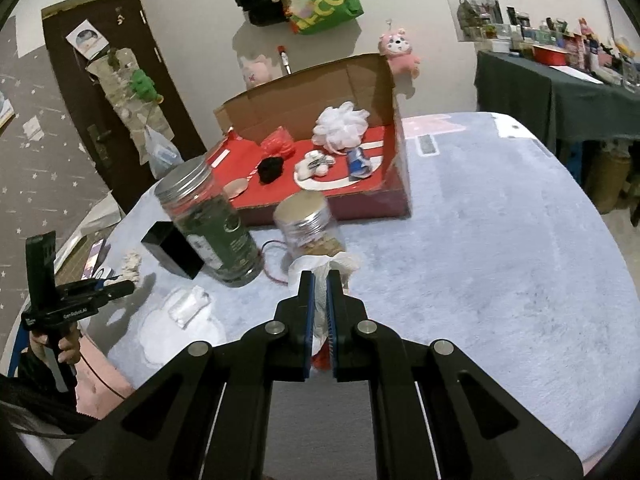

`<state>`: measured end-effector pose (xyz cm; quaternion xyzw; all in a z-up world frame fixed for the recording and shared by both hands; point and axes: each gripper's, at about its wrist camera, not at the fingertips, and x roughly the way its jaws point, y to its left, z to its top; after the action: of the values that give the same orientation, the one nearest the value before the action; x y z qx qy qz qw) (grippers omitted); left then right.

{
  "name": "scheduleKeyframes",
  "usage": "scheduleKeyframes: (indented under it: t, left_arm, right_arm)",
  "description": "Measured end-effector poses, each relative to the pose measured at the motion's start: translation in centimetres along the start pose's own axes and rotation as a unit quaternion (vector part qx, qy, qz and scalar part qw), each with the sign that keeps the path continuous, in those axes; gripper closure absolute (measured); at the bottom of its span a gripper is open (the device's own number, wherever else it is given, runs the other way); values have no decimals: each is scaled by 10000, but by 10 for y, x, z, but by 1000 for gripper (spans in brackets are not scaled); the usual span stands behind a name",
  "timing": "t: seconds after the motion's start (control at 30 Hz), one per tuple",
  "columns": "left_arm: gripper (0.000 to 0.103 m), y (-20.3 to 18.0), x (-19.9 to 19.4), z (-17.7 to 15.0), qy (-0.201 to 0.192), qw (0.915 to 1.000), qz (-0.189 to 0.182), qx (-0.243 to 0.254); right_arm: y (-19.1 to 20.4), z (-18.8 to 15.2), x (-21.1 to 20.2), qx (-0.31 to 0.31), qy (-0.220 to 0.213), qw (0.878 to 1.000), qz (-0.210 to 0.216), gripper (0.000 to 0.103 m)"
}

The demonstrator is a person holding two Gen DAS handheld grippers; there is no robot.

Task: Organize soft objects
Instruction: 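Carry the crocheted scrunchie and white tissue over into the box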

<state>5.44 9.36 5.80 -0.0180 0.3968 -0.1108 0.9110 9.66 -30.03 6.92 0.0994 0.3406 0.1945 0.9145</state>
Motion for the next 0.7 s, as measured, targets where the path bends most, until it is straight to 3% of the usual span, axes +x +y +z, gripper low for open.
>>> scheduleKeyframes:
  t: [0.4, 0.7]
  left_arm:
    - [76, 25, 21, 26, -116, 9988, 109, 469]
    - [76, 34, 27, 64, -188, 9966, -250, 760]
  right_arm:
    - [-25, 25, 27, -453, 282, 9983, -224, 97]
    - [-27, 57, 51, -887, 401, 9950, -203, 97]
